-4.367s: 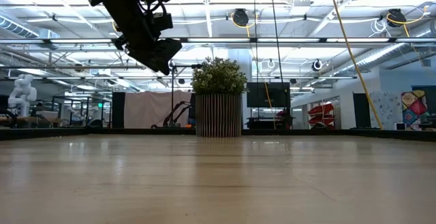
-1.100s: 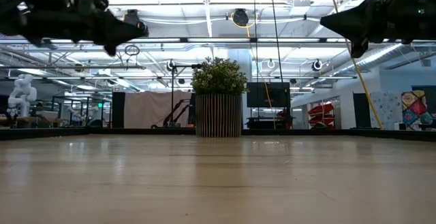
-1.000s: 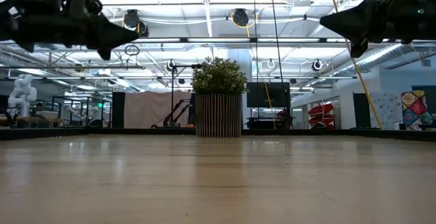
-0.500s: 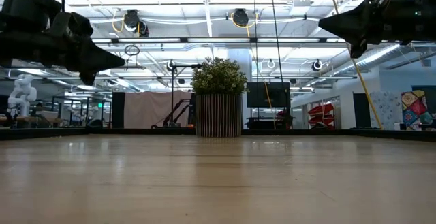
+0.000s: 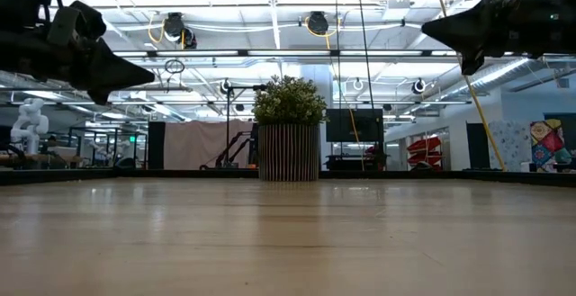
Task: Nest measuring cups in basket
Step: Return to Home Position
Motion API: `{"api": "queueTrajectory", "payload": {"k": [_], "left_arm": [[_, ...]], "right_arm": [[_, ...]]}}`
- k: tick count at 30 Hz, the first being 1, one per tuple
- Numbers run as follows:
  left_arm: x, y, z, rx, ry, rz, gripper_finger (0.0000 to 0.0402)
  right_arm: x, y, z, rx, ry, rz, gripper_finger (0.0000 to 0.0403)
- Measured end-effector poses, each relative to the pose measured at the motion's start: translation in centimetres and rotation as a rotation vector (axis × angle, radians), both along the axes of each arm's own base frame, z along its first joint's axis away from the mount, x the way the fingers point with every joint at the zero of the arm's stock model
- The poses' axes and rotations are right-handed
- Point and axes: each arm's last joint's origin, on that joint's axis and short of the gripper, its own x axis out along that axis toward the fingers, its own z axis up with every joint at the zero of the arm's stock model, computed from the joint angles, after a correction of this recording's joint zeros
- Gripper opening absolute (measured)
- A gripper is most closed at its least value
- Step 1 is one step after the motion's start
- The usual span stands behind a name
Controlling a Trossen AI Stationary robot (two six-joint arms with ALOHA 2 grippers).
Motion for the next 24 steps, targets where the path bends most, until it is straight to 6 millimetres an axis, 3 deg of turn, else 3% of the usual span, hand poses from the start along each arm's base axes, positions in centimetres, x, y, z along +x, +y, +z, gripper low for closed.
{"api": "queueTrajectory", "payload": {"k": [9, 24], "left_arm": [[-0.1, -0.5, 0.0, 0.019, 0.007, 0.028, 0.0], [-0.1, -1.4, 0.4, 0.031, -0.03, 0.0, 0.0]], "right_arm": [[-1.4, 0.1, 2.2, -0.123, -0.202, 0.082, 0.0], [-3.8, -0.4, 1.1, -0.042, -0.119, 0.112, 0.0]]}}
